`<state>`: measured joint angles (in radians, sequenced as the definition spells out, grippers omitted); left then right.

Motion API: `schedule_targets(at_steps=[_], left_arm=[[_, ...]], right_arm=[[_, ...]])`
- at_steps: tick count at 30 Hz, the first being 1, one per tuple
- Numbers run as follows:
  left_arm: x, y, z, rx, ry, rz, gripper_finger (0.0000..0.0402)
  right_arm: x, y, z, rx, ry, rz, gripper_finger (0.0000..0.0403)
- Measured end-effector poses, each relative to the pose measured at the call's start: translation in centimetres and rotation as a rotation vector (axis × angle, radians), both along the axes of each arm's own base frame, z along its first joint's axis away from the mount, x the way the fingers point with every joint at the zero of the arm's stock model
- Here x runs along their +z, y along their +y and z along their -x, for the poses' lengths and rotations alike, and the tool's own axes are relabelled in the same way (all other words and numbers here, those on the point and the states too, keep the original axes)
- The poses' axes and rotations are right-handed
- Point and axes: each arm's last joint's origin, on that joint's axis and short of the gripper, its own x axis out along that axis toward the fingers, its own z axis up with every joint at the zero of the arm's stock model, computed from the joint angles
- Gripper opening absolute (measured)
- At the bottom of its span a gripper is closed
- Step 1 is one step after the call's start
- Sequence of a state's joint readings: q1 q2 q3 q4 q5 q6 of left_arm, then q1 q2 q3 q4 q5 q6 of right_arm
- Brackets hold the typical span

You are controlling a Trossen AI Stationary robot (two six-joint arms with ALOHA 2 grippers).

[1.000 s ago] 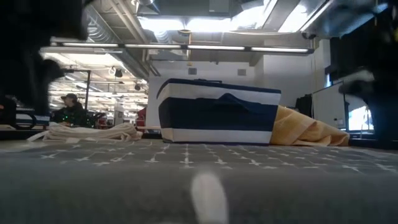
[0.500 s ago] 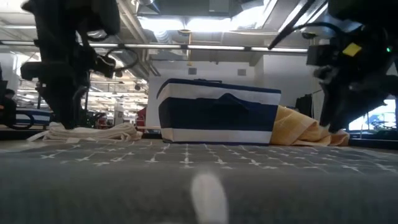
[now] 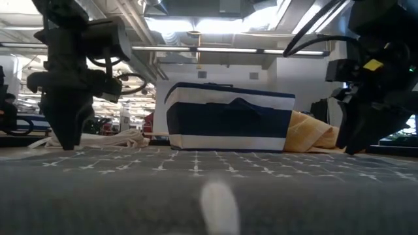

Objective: Fold towel
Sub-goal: Fold the black towel

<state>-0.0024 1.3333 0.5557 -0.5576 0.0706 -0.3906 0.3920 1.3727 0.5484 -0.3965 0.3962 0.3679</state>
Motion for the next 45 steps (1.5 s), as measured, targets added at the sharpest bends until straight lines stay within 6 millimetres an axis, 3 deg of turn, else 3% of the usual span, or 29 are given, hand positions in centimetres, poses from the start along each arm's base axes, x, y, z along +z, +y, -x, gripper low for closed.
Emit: schedule_targets(at_steps=[12,17,25,30,35,45], left_arm=[[0.3,-0.2,-0.2,-0.045,-0.097,0.013,0.0138],[0.3,-0.2,-0.2,-0.080,-0.097,0.015,0.0093],[0.3,-0.2,-0.1,-0.096,-0.095,0.009,0.0006],[0.2,-0.2,-0.1,-0.097,-0.095,0.007,0.0010],[0.2,-0.2,-0.1,-0.095,-0.094,0.006,0.0005],[0.2,-0.2,-0.1,-0.094,-0.094,0.006,0.0005]], right_arm=[[0.7,0.1,-0.1,0.016,0.049,-0.002,0.0143],[1.1,-0.3,0.2,0.005,0.104,0.022,0.0131],[2.5,-3.0,0.7,-0.095,0.124,-0.072,0.0093],[2.9,-4.9,1.3,-0.141,0.110,-0.224,0.0092],[1.7,-6.6,1.8,-0.165,0.053,-0.308,0.0092],[0.3,-7.7,2.0,-0.151,-0.017,-0.390,0.0093]])
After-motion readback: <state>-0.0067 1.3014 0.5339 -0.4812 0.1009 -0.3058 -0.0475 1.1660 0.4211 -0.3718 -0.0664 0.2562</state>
